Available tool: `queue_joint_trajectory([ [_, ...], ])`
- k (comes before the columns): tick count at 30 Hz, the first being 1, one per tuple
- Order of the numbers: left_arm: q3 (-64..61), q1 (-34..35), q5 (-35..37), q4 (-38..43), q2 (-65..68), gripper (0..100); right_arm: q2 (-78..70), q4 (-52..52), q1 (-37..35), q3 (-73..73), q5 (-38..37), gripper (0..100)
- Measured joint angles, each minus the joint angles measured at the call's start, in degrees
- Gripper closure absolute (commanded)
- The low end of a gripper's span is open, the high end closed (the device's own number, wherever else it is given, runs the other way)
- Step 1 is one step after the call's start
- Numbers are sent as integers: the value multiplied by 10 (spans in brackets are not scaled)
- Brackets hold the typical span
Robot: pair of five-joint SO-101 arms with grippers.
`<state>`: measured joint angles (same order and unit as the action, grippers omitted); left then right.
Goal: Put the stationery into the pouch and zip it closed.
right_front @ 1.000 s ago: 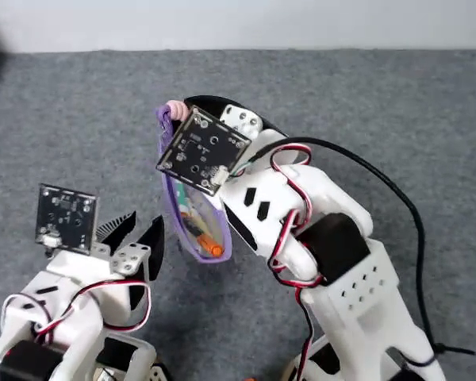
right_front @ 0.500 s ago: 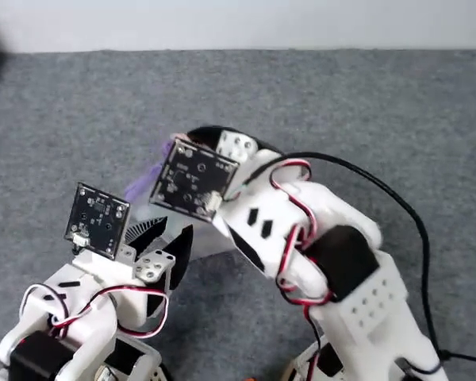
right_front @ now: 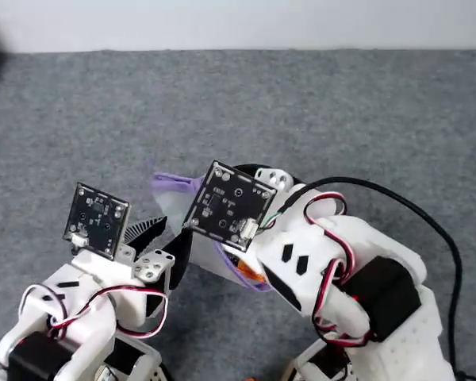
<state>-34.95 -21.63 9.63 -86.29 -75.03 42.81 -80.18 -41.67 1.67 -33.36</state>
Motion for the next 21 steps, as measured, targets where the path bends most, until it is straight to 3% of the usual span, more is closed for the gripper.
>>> queue_joint_trajectory([
  [7,53,125,-11,0,0,877,7,1,-43,15,-1,991],
  [12,55,222,-18,33,0,877,7,1,-72,23,-45,991],
  [21,14,251,-5,127,0,877,8,2,-164,34,-69,991],
])
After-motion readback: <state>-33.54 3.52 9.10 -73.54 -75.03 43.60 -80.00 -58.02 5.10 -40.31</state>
